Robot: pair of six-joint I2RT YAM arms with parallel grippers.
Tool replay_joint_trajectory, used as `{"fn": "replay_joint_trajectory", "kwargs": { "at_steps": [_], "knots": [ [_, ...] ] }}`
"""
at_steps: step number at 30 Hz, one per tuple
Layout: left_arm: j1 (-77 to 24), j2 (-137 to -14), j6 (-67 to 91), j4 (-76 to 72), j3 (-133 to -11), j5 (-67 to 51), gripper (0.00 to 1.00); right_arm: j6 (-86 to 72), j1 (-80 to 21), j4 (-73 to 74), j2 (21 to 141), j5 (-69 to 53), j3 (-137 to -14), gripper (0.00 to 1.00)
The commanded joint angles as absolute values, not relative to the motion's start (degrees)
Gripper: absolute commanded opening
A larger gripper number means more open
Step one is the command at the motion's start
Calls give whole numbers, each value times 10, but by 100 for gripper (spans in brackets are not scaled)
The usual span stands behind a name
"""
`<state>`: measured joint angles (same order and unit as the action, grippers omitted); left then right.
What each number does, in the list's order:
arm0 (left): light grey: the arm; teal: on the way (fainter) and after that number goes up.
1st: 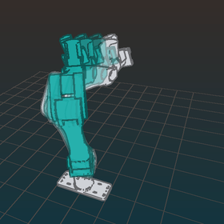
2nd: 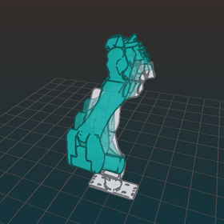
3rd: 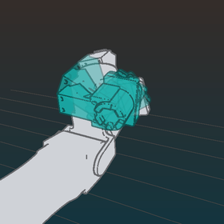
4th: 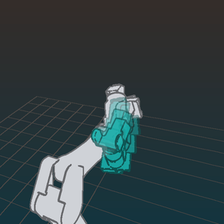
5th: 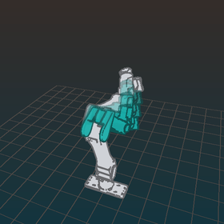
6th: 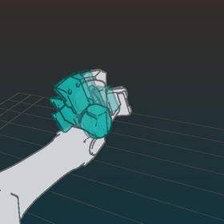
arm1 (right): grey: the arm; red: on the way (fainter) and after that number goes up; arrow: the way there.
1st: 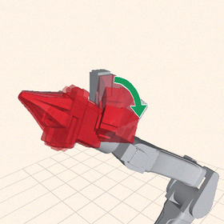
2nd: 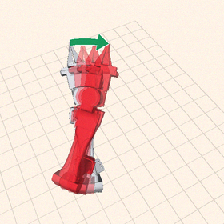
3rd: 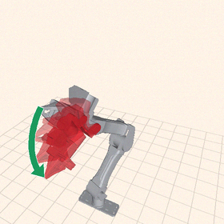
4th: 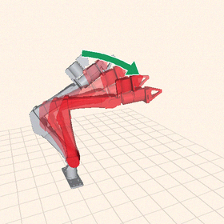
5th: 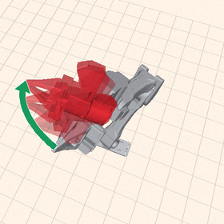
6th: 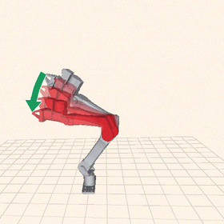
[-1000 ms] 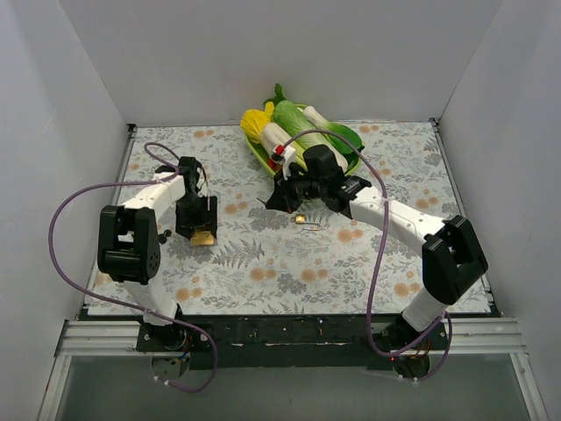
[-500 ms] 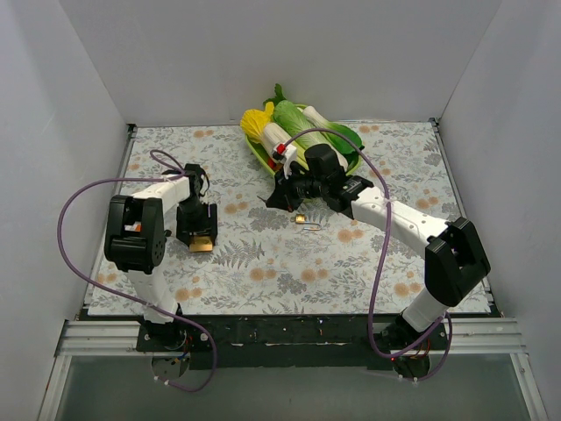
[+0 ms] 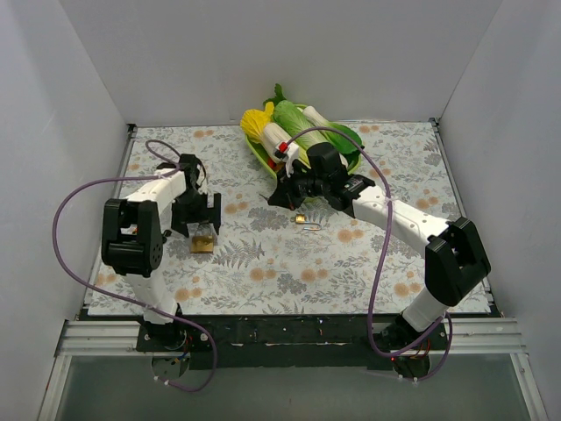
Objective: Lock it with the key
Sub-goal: Place the lock at the center of the board, then place the key at the center of the board.
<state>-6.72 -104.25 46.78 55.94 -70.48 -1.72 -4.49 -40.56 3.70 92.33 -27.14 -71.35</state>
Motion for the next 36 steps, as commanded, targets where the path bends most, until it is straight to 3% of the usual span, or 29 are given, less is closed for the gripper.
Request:
{"fn": "replay_joint_trajectory", "kwargs": {
  "at_steps": [1, 6, 10, 16, 20, 24, 36],
  "knots": [
    [-29, -942, 428, 548, -801, -153, 98, -45, -403, 14, 908, -264, -744, 1],
    [17, -911, 527, 514, -924, -449, 98, -63, -403, -52, 882, -219, -737, 1],
    [18, -864, 691, 350, -855, -590, 98, -83, -404, -83, 877, -173, -747, 1],
    [14, -820, 799, 242, -793, -574, 84, -122, -417, -57, 892, -142, -793, 1],
    [-16, -802, 793, 238, -785, -535, 64, -170, -424, -49, 906, -149, -799, 1],
    [-43, -795, 792, 241, -771, -501, 52, -186, -439, -49, 909, -150, -802, 1],
    [-91, -795, 798, 243, -759, -478, 43, -184, -471, -60, 913, -125, -806, 1]
  ]
}}
